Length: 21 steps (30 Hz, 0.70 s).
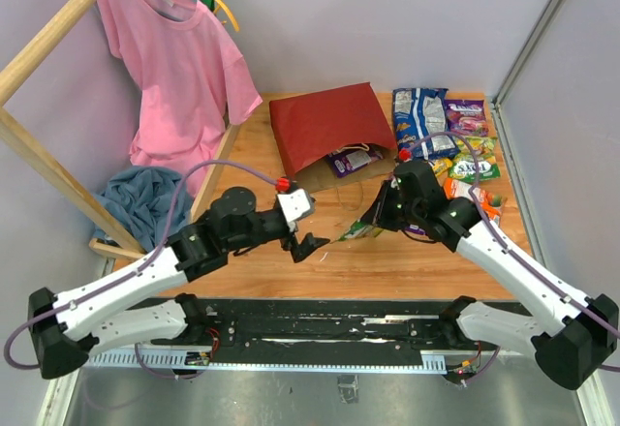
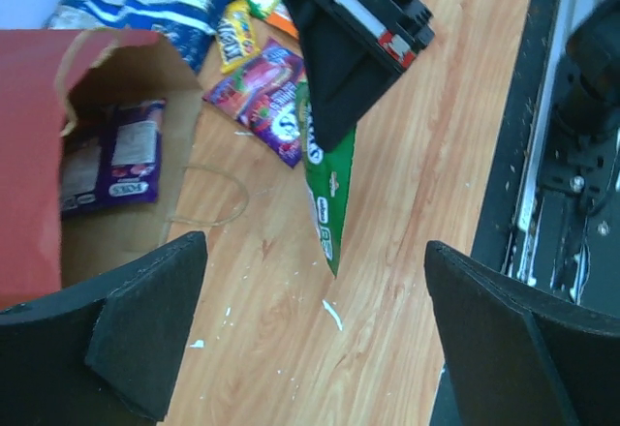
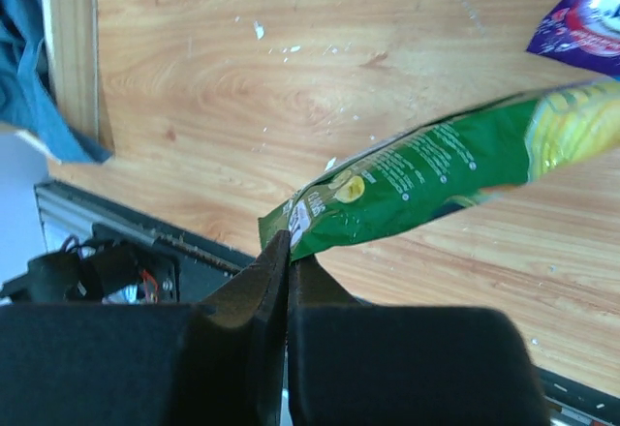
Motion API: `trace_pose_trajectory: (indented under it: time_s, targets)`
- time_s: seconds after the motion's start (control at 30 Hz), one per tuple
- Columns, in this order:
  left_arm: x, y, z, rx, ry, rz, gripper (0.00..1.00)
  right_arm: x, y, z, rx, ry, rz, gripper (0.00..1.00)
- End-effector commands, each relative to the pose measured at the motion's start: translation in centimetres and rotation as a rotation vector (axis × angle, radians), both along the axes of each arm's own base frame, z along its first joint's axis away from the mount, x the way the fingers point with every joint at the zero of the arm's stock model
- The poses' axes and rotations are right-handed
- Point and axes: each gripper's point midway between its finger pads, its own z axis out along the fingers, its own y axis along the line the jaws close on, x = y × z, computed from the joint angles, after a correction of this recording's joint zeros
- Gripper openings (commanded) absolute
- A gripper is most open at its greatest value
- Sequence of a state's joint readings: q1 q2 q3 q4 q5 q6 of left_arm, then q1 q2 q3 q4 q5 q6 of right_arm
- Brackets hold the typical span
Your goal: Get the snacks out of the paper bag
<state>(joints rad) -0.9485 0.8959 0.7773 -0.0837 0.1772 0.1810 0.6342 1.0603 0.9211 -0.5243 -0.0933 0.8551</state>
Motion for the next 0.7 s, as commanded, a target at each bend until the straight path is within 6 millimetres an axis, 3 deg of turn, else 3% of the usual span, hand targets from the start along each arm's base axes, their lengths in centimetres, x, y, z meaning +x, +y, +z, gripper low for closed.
trace_pose_trajectory:
  time_s: [0.0, 0.37, 0.53, 0.67]
  targets:
    - [-0.8, -3.4, -0.3, 0.071, -0.059, -0.159, 0.96, -0.9, 0.4, 2.5, 0.058, -0.03, 0.117, 0.01]
    - [0.3, -8.9, -4.9, 0.199, -0.076, -0.128, 0.89, -0.7, -0.1, 3.2, 0.184, -0.04, 0.144, 0.01]
    - [2.4, -9.2, -5.8, 0.22, -0.097, -0.012, 0.86, -0.9, 0.4, 3.1, 0.243, -0.021, 0.171, 0.01]
    - [4.1, -9.4, -5.8, 0.222, -0.113, 0.084, 0.75, -1.1, 0.6, 2.9, 0.256, -0.016, 0.182, 0.01]
